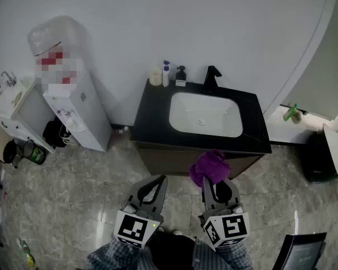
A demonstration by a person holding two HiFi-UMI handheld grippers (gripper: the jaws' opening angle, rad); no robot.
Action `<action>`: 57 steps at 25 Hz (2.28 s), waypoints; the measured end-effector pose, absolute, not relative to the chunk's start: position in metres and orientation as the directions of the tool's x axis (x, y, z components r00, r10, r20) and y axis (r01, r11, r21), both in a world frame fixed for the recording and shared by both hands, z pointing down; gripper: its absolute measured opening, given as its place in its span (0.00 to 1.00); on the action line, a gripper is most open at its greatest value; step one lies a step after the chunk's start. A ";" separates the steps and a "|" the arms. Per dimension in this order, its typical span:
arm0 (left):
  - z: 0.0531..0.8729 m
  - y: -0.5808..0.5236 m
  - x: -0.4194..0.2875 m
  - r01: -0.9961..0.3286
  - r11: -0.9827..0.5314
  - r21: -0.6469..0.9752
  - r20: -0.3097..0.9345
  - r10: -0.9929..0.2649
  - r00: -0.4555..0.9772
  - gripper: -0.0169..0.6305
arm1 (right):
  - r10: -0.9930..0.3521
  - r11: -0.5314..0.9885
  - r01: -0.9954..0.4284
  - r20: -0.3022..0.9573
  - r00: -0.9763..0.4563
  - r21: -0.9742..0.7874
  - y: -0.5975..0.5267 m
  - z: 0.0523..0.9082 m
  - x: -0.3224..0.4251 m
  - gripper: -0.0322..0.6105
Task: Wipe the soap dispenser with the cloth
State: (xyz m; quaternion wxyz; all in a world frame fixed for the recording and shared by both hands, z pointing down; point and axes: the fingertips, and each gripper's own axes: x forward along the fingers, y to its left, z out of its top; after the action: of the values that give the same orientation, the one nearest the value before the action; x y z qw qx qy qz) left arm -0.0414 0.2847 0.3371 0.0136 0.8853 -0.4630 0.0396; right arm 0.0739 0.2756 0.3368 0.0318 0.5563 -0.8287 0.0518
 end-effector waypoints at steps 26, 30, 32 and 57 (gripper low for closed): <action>0.334 0.295 -0.025 -0.827 -0.562 -0.015 0.096 -0.824 0.558 0.03 | -0.920 0.370 -0.925 0.105 -0.377 -0.081 0.283 0.334 0.095 0.17; 0.334 0.303 -0.012 -0.829 -0.558 -0.014 0.100 -0.826 0.554 0.03 | -0.917 0.380 -0.922 0.099 -0.386 -0.072 0.290 0.330 0.106 0.17; 0.332 0.306 -0.004 -0.829 -0.559 -0.014 0.093 -0.827 0.555 0.03 | -0.920 0.376 -0.924 0.094 -0.381 -0.071 0.292 0.327 0.114 0.17; 0.336 0.288 0.016 -0.835 -0.549 -0.049 0.062 -0.836 0.546 0.03 | -0.924 0.375 -0.925 0.060 -0.379 -0.068 0.277 0.337 0.138 0.17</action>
State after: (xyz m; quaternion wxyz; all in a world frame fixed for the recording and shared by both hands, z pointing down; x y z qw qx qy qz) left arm 0.0162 0.2880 0.3365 -0.0068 0.8791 -0.4750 0.0387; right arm 0.1382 0.2775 0.3368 0.0058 0.5573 -0.8291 0.0452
